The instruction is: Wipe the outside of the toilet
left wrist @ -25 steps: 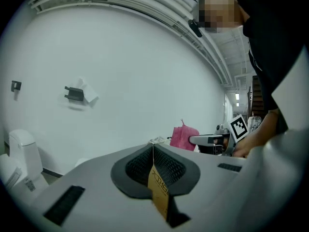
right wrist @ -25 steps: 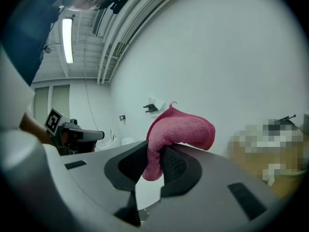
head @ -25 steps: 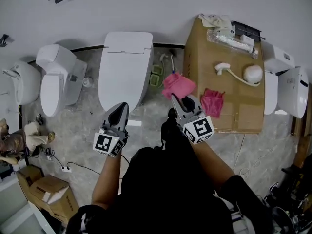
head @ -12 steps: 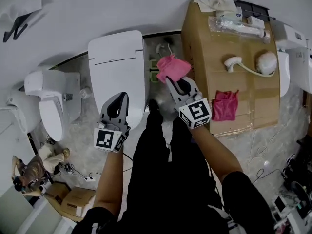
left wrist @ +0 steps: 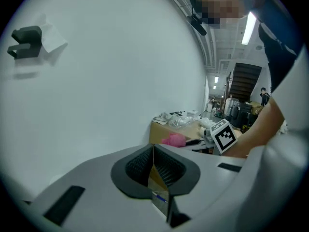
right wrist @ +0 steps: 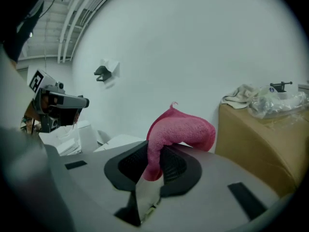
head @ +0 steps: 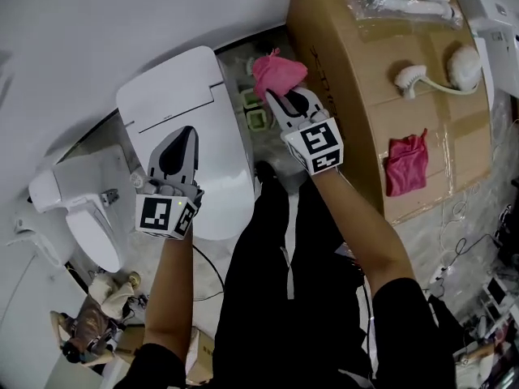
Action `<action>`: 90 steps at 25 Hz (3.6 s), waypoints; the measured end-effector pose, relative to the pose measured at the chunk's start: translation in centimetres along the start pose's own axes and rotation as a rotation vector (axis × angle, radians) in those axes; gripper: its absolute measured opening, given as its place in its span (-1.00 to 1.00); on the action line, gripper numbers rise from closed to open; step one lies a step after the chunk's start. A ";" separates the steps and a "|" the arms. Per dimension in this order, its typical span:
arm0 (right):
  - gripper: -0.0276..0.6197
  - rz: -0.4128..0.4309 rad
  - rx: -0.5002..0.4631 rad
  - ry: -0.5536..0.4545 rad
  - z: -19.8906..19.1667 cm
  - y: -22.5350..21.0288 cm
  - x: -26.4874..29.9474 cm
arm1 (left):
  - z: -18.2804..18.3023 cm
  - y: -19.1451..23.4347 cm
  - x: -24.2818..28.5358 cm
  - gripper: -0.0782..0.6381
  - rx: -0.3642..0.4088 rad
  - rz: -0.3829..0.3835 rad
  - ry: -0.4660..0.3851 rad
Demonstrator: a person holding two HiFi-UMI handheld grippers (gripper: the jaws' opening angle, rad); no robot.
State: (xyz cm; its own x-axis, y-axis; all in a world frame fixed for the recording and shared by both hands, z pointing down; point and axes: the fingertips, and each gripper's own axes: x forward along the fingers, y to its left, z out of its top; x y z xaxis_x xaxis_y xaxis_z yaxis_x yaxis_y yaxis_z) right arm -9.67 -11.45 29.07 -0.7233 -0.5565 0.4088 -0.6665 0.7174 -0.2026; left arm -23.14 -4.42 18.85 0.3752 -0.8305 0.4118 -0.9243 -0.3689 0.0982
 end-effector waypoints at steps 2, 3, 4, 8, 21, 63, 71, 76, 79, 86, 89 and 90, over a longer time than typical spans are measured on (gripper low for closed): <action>-0.67 0.033 -0.046 0.034 -1.2 0.3 2.4 | -0.9 0.8 1.8 -0.73 0.012 -0.029 0.017; -0.67 0.048 -0.067 0.052 -2.1 0.4 3.7 | -1.4 1.1 2.6 -0.73 0.016 -0.042 0.029; -0.67 0.059 -0.082 0.073 -3.1 0.4 4.9 | -2.0 1.4 3.3 -0.73 0.018 -0.051 0.041; -0.67 0.080 -0.128 0.152 -7.7 -0.9 10.1 | -4.0 2.6 6.1 -0.73 0.012 -0.067 0.073; -0.67 0.204 -0.271 0.312 -16.7 -3.1 23.8 | -8.3 6.4 13.1 -0.73 -0.028 -0.051 0.143; -0.68 0.566 -0.495 0.383 -31.3 12.5 9.0 | -17.9 1.3 6.5 -0.73 -0.077 -0.103 0.246; -0.68 0.631 -0.478 0.422 -34.7 16.3 3.7 | -20.4 -0.1 4.3 -0.73 -0.124 -0.100 0.262; -0.68 0.691 -0.484 0.442 -36.2 18.4 0.9 | -21.0 -1.1 4.1 -0.73 -0.115 -0.117 0.270; -0.68 0.720 -0.481 0.451 -37.1 19.5 -0.5 | -21.2 -1.4 4.1 -0.73 -0.118 -0.118 0.268; -0.68 0.913 -0.507 0.515 -40.4 24.3 -6.3 | -21.8 -2.0 4.0 -0.73 -0.139 -0.112 0.278; -0.68 1.010 -0.469 0.549 -41.5 26.4 -8.8 | -21.6 -2.3 4.2 -0.73 -0.145 -0.116 0.283; -0.68 1.044 -0.457 0.564 -41.7 26.6 -9.3 | -21.4 -2.4 4.4 -0.73 -0.148 -0.119 0.284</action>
State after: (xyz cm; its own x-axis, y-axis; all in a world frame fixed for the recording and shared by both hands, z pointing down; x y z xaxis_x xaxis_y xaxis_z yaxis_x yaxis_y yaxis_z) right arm -13.12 30.27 56.98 -0.6129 0.5319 0.5843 0.3753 0.8467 -0.3771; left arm -20.80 1.74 39.84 0.4656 -0.6279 0.6237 -0.8832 -0.3745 0.2822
